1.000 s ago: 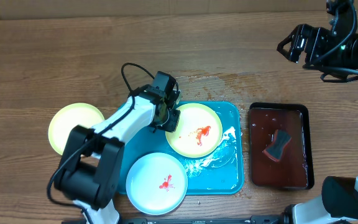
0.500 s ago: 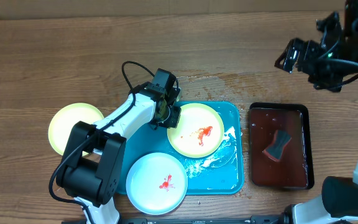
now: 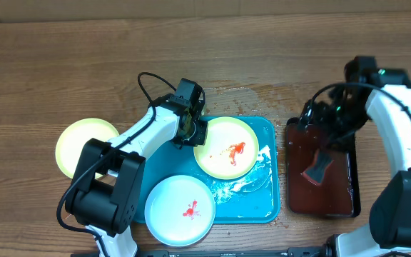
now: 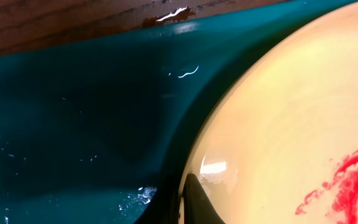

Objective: Clean dirty plates on tray and stack at the side
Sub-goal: 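Grasp the orange-and-green sponge in the dark tray with the right gripper, then dip and rub the sponge in the dark tray's water, then lift the sponge and move it over the held yellow plate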

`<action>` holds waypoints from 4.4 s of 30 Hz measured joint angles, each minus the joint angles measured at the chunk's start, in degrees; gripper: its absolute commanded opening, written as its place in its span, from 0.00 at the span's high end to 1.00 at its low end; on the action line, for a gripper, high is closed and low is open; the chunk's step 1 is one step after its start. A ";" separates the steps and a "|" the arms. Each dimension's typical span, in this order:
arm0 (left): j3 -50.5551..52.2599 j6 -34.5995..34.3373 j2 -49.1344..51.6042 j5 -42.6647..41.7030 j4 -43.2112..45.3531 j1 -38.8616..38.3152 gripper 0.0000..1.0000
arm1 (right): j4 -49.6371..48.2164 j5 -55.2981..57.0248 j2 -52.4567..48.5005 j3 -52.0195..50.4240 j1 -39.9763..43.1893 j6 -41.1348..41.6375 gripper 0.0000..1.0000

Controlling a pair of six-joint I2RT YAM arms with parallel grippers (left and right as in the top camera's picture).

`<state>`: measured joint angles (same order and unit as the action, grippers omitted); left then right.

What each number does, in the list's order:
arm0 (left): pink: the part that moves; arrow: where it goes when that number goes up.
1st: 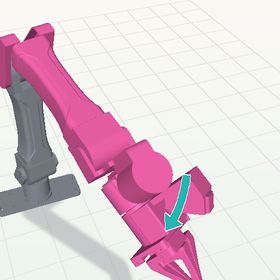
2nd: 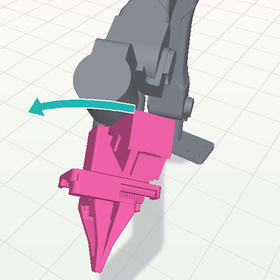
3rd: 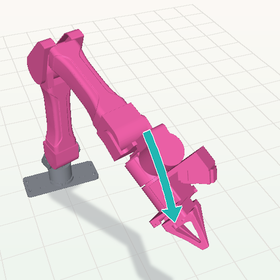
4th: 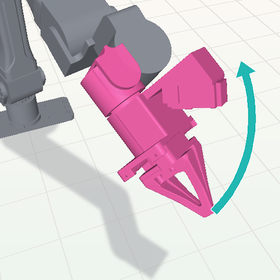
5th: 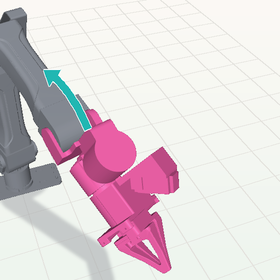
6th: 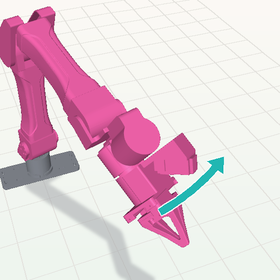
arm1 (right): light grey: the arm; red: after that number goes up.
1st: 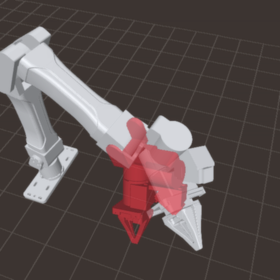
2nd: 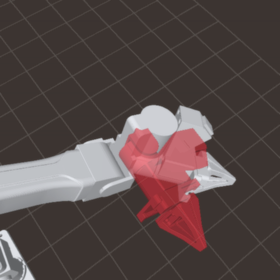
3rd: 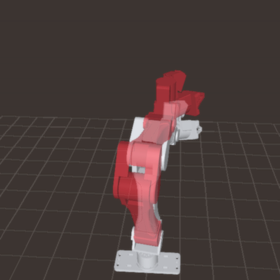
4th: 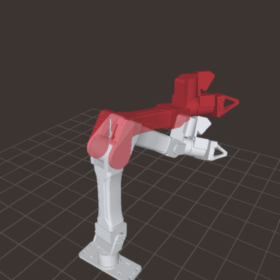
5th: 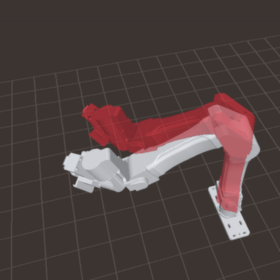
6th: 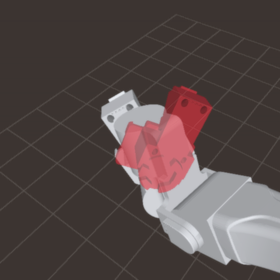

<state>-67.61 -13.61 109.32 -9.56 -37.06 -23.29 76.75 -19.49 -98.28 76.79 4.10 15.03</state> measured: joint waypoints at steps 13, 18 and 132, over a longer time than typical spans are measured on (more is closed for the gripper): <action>-0.04 0.02 0.07 -0.04 0.00 0.02 0.96 | -7.98 3.89 -0.04 -13.05 1.16 8.52 0.14; -0.04 0.04 0.07 -0.04 0.00 0.00 0.96 | -8.09 7.72 -0.04 -13.05 1.16 10.80 0.08; -0.59 -20.72 0.11 -1.16 -5.64 -0.17 0.96 | -18.32 -5.33 7.63 -6.43 -24.57 -2.95 0.96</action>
<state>-68.20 -34.33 109.43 -10.72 -42.70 -23.46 58.43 -24.82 -90.65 70.37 -20.47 12.08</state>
